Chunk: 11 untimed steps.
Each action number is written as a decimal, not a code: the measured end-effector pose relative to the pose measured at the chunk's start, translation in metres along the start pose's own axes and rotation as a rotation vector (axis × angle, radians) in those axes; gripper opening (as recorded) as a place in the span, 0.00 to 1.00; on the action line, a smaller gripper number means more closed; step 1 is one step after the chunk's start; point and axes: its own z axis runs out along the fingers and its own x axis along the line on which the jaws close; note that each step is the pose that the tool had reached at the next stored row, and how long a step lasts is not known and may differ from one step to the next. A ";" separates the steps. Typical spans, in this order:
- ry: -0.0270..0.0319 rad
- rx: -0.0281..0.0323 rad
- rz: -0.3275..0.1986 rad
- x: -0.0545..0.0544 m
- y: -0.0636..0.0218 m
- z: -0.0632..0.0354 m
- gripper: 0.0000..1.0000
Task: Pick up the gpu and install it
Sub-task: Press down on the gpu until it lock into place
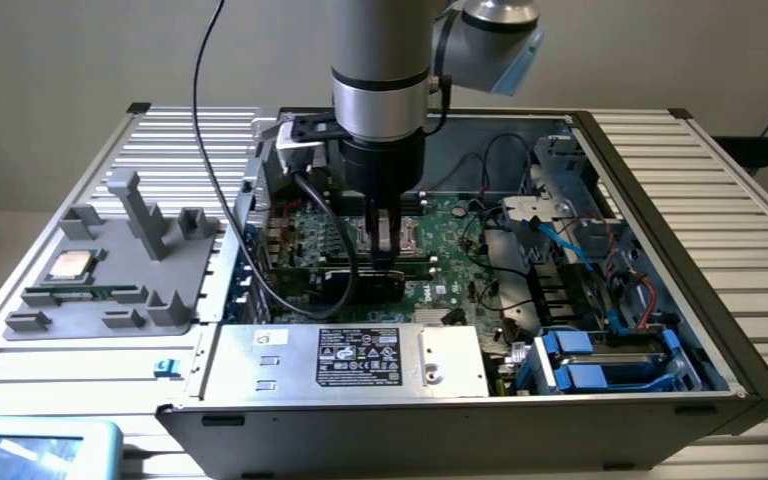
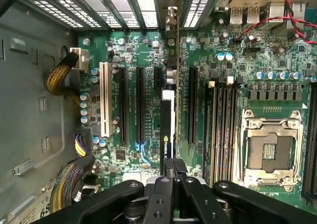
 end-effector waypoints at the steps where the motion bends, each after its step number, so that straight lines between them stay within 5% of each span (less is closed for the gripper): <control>1: -0.0001 0.0001 0.000 0.000 0.0001 0.0012 0.09; 11: 0.0000 0.0030 0.000 0.000 0.0004 0.0073 0.09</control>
